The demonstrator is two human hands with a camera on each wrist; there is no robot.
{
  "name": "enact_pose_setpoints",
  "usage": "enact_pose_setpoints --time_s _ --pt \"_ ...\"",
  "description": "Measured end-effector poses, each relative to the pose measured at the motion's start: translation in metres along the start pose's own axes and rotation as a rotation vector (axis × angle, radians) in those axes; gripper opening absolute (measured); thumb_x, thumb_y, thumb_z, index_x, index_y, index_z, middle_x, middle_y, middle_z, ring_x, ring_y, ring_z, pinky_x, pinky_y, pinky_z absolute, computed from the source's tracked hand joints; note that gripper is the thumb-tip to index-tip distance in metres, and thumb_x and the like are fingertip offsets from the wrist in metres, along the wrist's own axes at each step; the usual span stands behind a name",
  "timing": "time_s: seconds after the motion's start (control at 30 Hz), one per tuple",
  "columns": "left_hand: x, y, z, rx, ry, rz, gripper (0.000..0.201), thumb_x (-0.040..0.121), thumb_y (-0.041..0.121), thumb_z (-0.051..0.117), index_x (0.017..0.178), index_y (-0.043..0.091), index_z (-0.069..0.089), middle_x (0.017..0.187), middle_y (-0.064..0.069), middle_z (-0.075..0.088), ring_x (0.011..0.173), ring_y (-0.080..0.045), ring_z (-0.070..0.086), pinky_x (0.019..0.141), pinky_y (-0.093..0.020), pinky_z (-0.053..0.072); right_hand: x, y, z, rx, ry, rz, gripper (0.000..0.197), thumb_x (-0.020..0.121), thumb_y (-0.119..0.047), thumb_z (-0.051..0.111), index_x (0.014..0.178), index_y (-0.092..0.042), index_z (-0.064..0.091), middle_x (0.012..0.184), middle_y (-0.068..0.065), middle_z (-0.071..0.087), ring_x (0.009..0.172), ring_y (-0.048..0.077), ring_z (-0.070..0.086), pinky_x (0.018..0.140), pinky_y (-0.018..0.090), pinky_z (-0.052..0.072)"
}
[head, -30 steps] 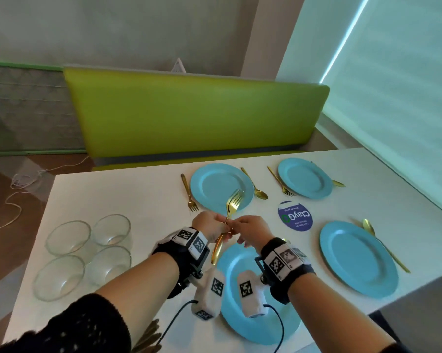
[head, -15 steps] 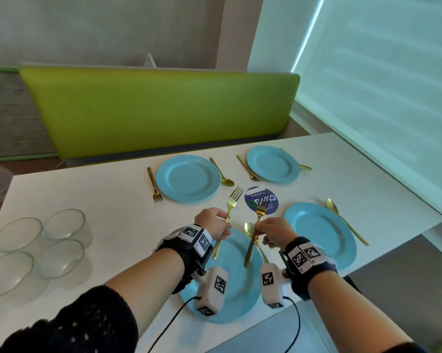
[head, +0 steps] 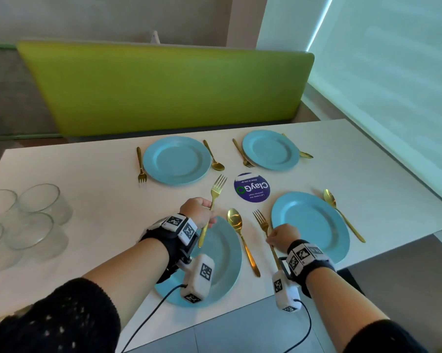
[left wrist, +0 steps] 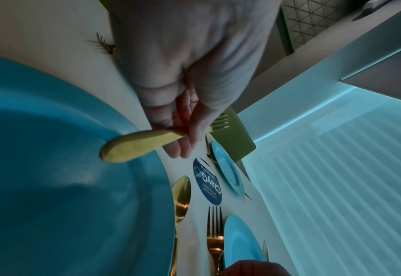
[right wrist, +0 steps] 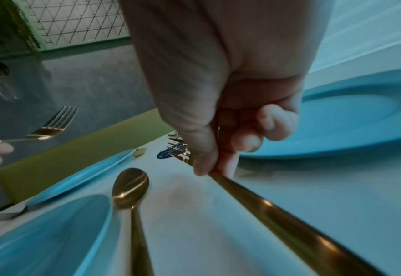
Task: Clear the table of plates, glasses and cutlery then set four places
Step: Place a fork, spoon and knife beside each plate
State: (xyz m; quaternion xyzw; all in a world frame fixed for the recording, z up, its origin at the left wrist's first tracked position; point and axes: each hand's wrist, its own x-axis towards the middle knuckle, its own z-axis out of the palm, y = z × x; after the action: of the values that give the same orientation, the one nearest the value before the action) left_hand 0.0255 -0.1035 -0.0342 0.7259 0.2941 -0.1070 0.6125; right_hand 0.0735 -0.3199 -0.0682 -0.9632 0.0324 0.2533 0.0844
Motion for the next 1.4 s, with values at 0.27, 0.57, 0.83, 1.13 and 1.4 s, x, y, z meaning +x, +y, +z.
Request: enact_pose_setpoints --time_s 0.27,0.57,0.83,1.13,1.4 --pt "0.003 0.005 0.010 -0.004 0.040 -0.012 0.026 0.089 -0.003 0.056 0.114 -0.003 0.056 0.092 -0.015 0.062 0.059 -0.013 0.059 0.054 -0.020 0.053 0.014 0.001 0.011 -0.028 0.032 -0.021 0.022 0.086 -0.023 0.055 0.100 -0.012 0.068 0.101 0.007 0.067 0.087 0.023 0.061 0.075 0.028 0.052" --pt "0.003 0.004 0.024 -0.014 0.046 -0.026 0.027 0.088 -0.004 0.056 0.115 -0.004 0.057 0.093 -0.017 0.063 0.065 -0.020 0.060 0.069 -0.029 0.054 0.014 0.010 0.006 -0.048 0.174 0.012 0.034 0.084 -0.039 0.063 0.106 -0.013 0.059 0.105 0.007 0.064 0.096 0.026 0.063 0.073 0.029 0.045" --pt "0.003 -0.001 0.028 -0.003 0.050 -0.038 0.024 0.089 -0.001 0.056 0.113 -0.001 0.057 0.093 -0.016 0.065 0.070 -0.020 0.063 0.073 -0.031 0.056 0.017 0.015 0.000 -0.043 0.169 0.006 0.039 0.084 -0.040 0.064 0.110 -0.011 0.059 0.107 0.008 0.064 0.097 0.027 0.063 0.074 0.030 0.046" --pt "0.000 -0.010 0.033 -0.120 0.027 -0.074 0.018 0.091 0.002 0.054 0.109 0.002 0.055 0.080 -0.012 0.064 0.063 -0.019 0.061 0.070 -0.032 0.056 0.012 0.011 0.001 0.011 0.224 -0.011 0.035 0.086 -0.033 0.063 0.110 -0.010 0.054 0.110 0.010 0.063 0.099 0.028 0.062 0.078 0.033 0.048" --pt "-0.012 -0.023 0.024 -0.267 0.057 -0.165 0.017 0.095 0.008 0.050 0.078 0.012 0.049 0.073 -0.006 0.056 0.061 -0.015 0.057 0.057 -0.029 0.051 -0.018 -0.049 0.013 0.378 0.059 -0.294 0.035 0.080 -0.040 0.069 0.104 -0.017 0.062 0.090 0.001 0.063 0.092 0.020 0.061 0.081 0.027 0.046"
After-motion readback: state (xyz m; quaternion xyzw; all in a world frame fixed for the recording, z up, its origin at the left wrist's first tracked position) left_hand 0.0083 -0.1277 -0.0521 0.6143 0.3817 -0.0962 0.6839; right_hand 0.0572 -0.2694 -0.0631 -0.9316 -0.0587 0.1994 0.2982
